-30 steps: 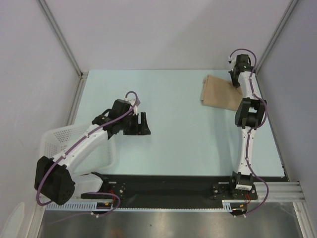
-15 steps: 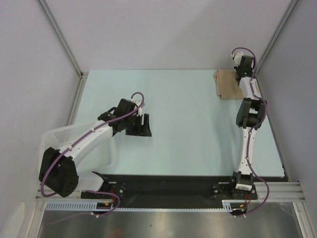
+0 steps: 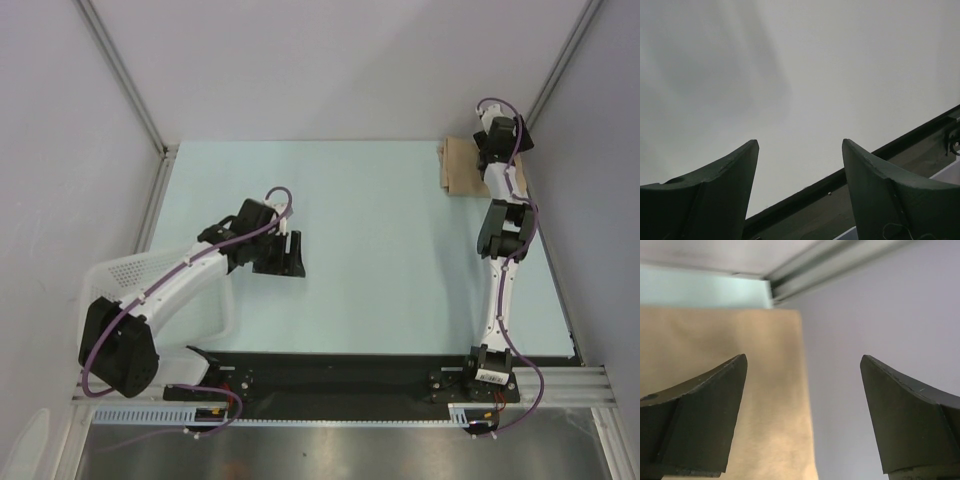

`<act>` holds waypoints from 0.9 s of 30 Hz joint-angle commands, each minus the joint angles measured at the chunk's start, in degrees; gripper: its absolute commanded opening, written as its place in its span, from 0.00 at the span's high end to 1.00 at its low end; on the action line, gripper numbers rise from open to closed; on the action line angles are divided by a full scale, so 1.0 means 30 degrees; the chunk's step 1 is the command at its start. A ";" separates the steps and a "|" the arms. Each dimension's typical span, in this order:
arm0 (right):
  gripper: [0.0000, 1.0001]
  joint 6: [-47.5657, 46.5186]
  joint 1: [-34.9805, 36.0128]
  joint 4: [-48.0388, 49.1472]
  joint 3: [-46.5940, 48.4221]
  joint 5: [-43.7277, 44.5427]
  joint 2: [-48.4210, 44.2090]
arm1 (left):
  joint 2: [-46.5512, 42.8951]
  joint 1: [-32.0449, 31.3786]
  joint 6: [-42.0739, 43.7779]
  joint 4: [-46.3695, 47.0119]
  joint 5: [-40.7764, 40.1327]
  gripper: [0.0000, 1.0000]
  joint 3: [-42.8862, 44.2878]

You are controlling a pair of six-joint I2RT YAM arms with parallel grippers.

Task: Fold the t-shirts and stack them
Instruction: Neatly place the folded tshirt to the corner, then reset both grippers

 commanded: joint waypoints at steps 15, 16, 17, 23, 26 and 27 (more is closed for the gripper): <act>0.00 1.6363 0.6469 -0.9912 -0.9334 -0.0442 -1.6966 | -0.6490 0.0011 -0.3744 0.1220 0.0146 0.15 -0.0803; 0.00 1.6919 0.6822 -0.9972 -1.1930 -0.1211 -1.7972 | -0.6963 0.0011 -0.4269 0.1278 -0.0349 0.14 -0.1415; 0.00 1.8230 0.7463 -0.9943 -1.3609 -0.2727 -1.8939 | -0.7489 0.0011 -0.4477 0.1366 -0.0528 0.14 -0.1770; 0.00 2.4181 0.8027 -0.8773 -2.5565 -0.8825 -2.8604 | -1.3961 0.0011 -0.7609 0.3648 -0.1847 0.04 -0.6161; 0.00 2.6587 0.8056 -0.7774 -3.0684 -1.0269 -3.3849 | -1.6746 0.0011 -0.9601 0.4471 -0.1208 0.01 -0.8681; 0.00 2.7666 0.7882 -0.7804 -3.1605 -1.0416 -3.5195 | -1.7390 -0.0018 -1.0563 0.4994 -0.0856 0.02 -0.9905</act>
